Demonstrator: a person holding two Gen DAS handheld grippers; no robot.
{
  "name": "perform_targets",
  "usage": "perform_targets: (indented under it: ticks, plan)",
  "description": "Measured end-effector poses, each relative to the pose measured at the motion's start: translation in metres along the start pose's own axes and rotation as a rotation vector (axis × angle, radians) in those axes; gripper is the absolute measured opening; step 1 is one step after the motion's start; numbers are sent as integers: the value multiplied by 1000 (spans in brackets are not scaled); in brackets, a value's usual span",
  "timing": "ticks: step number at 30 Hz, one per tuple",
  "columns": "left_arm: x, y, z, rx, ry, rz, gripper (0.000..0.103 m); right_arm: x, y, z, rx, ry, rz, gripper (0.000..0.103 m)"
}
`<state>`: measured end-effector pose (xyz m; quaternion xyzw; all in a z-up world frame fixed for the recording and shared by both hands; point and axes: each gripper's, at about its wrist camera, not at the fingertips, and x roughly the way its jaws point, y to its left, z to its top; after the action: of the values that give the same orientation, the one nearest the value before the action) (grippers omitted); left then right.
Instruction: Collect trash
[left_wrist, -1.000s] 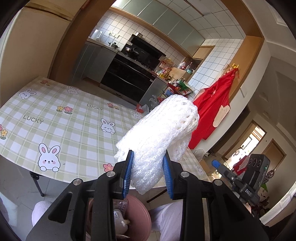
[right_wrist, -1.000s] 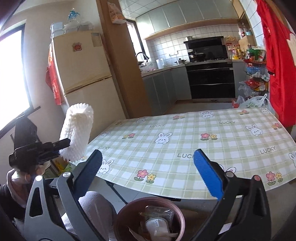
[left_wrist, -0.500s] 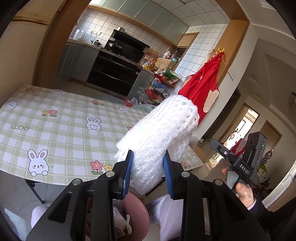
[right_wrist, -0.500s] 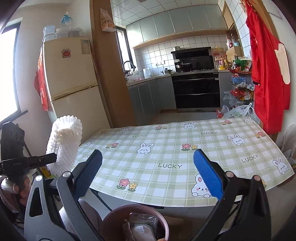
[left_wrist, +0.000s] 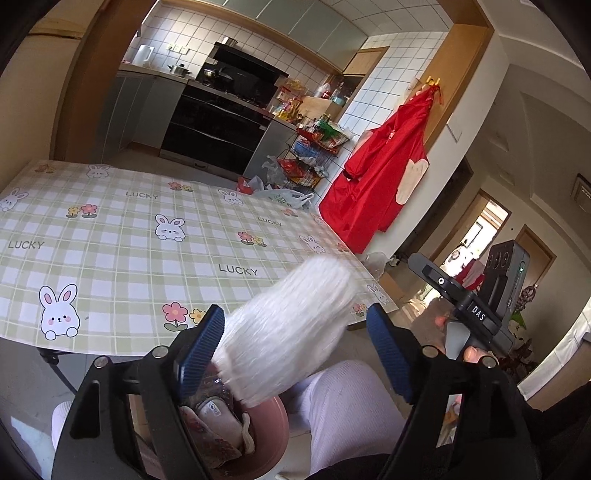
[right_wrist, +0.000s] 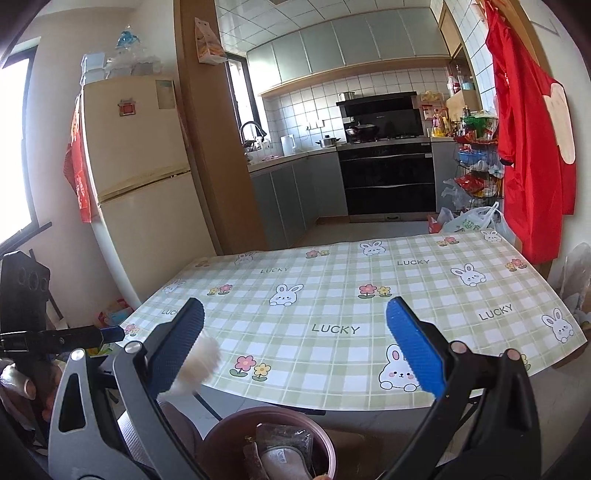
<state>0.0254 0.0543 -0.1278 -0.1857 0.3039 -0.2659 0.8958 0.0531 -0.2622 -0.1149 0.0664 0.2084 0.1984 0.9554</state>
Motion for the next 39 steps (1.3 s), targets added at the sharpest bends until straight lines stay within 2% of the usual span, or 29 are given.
perform_targets:
  ticks: [3, 8, 16, 23, 28, 39]
  plan:
    - [-1, 4, 0, -16, -3, 27, 89, 2, 0, -1, 5, 7, 1, 98]
    - [0, 9, 0, -30, 3, 72, 94, 5, 2, -4, -3, 20, -4, 98]
    - [-1, 2, 4, 56, -4, 245, 97, 11, 10, 1, -56, 74, -87, 98]
    - [-9, -16, 28, 175, -70, 415, 97, 10, 24, 22, -135, 93, -122, 98]
    - [-18, -34, 47, 251, -124, 448, 97, 4, 30, 41, -147, 71, -146, 98]
    - [-31, -63, 75, 320, -191, 459, 97, -6, 36, 64, -154, 50, -196, 98]
